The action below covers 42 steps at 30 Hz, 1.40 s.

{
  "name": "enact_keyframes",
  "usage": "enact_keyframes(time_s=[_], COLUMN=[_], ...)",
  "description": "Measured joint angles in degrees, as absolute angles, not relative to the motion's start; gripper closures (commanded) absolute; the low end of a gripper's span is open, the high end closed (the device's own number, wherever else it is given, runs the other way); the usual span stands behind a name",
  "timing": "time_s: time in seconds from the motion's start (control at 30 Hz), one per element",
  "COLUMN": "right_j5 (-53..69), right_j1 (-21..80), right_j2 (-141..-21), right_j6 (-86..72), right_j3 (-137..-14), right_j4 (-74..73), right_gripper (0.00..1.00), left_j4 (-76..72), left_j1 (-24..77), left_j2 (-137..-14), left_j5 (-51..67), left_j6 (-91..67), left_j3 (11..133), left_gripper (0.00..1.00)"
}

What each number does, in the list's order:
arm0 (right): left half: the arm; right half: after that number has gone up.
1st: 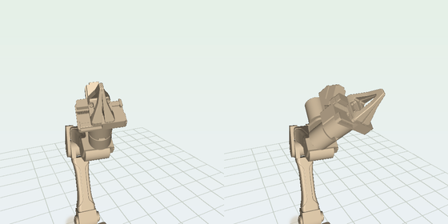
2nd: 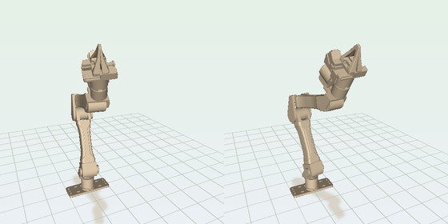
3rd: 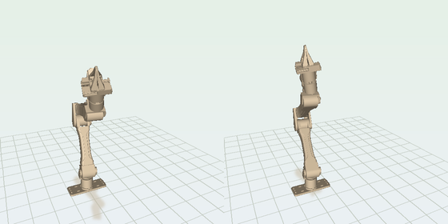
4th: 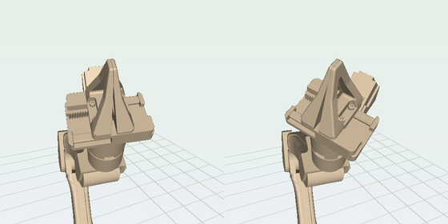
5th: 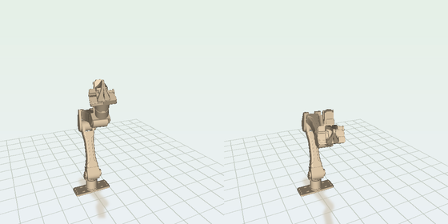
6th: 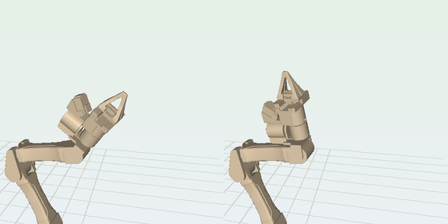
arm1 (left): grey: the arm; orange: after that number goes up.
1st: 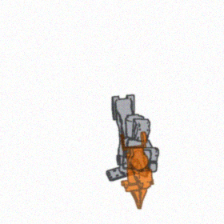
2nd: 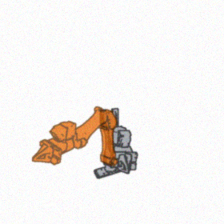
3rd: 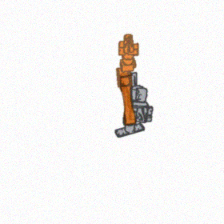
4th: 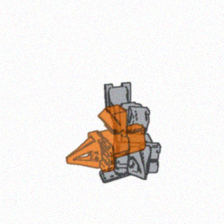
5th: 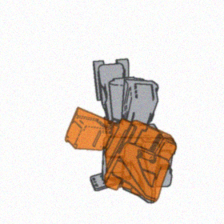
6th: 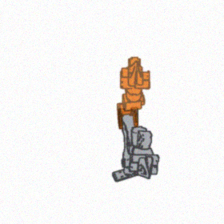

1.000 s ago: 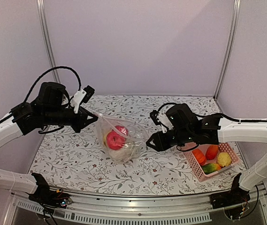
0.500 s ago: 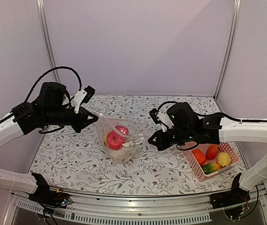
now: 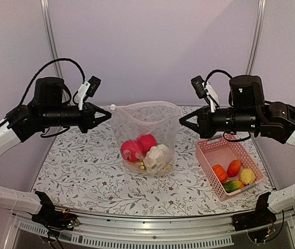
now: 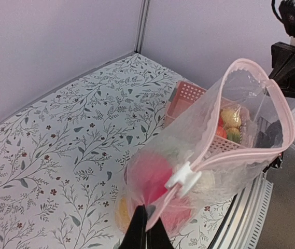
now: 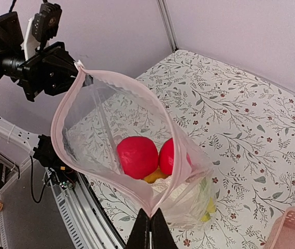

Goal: Place the food in the zip-top bag and seal the zipper
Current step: Adjust the zipper food storage bag at the center of the board, then hold the zipper from the zipper food storage bag.

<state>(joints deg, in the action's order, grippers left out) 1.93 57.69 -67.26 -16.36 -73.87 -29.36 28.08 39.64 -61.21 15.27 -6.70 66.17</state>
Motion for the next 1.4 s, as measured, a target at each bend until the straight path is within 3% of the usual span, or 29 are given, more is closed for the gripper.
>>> enact_keyframes(time_s=[0.43, 0.47, 0.5, 0.6, 0.7, 0.93, 1.4], right_j5=[-2.9, -3.1, -3.4, -4.3, -4.5, -4.5, -2.0], right_j1=[57.7, 57.7, 57.7, 57.7, 57.7, 57.9, 65.0], right_j2=[-61.8, -61.3, -60.8, -59.6, -58.8, -60.8, -81.4], right_j6=[-16.8, -17.1, -17.3, -18.6, -19.1, -16.3, -7.5], right_j3=[-66.8, -66.2, -65.6, -64.4, -64.7, -77.2, -96.3], right_j4=[-35.6, -35.7, -35.8, -36.1, -37.2, -44.6, -45.1], right_gripper=[0.99, 0.94, 0.83, 0.35, 0.22, 0.17, 0.26], left_j4=[27.5, 27.1, 26.9, 25.9, 25.2, 24.7, 24.3], left_j1=[39.6, 39.6, 39.6, 39.6, 39.6, 39.6, 39.6], left_j2=[-65.6, -65.8, -66.0, -66.9, -68.0, -70.6, -67.1], left_j5=[26.5, 27.2, 27.9, 30.6, 33.0, 36.8, 36.8], left_j6=[-6.9, -6.9, -6.9, -7.0, -7.1, -7.1, -7.6], left_j3=[65.4, 64.9, 64.7, 64.2, 64.2, 64.1, 62.0], left_gripper=[1.0, 1.0, 1.0, 1.0, 1.0, 1.0, 1.0])
